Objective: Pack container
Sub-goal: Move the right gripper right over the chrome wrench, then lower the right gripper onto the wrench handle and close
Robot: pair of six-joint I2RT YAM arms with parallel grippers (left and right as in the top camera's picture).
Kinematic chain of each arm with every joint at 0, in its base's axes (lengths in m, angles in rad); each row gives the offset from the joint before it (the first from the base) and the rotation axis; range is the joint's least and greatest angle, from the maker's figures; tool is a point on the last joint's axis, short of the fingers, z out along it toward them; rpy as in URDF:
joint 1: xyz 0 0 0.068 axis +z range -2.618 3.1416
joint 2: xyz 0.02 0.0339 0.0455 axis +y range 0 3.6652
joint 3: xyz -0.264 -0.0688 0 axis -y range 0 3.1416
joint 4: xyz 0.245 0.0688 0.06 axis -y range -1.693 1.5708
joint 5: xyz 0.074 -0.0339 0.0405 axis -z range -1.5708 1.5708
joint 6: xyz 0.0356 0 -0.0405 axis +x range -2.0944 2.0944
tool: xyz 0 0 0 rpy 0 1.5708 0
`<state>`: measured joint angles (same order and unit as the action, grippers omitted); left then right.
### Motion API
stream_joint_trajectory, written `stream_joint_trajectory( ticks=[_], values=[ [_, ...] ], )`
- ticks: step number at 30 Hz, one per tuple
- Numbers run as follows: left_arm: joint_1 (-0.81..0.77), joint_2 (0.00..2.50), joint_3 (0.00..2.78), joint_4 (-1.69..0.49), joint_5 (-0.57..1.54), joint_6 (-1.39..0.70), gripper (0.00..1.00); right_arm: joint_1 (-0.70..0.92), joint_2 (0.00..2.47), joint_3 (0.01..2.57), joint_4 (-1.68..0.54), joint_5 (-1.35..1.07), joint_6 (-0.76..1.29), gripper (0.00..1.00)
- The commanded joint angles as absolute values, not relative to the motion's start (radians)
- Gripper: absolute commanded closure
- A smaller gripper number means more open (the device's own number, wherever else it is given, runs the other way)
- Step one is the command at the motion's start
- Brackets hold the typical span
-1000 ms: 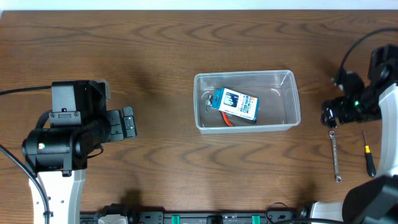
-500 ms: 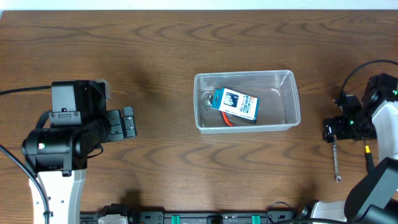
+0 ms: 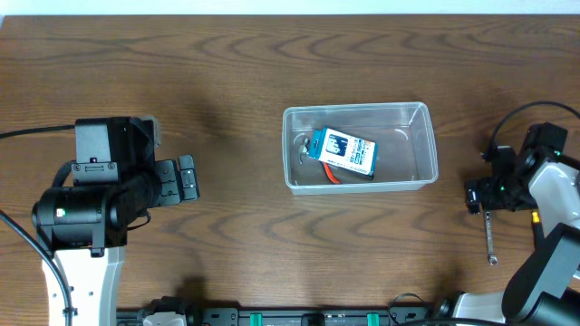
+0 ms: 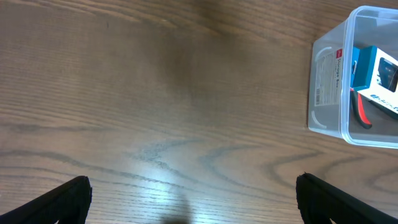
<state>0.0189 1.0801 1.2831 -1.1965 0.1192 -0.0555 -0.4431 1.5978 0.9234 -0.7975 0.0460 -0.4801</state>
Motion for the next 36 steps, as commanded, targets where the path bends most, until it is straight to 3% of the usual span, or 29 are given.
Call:
stream_joint_trajectory(
  ticks=[1, 36],
  values=[
    [0.024, 1.077, 1.296, -1.196, 0.104, -0.064, 0.02, -0.452, 1.600, 0.873, -0.776, 0.056, -0.488, 0.01],
    [0.024, 1.077, 1.296, -1.196, 0.104, -0.064, 0.02, -0.550, 1.602, 0.801, -0.766, 0.055, -0.465, 0.01]
  ],
)
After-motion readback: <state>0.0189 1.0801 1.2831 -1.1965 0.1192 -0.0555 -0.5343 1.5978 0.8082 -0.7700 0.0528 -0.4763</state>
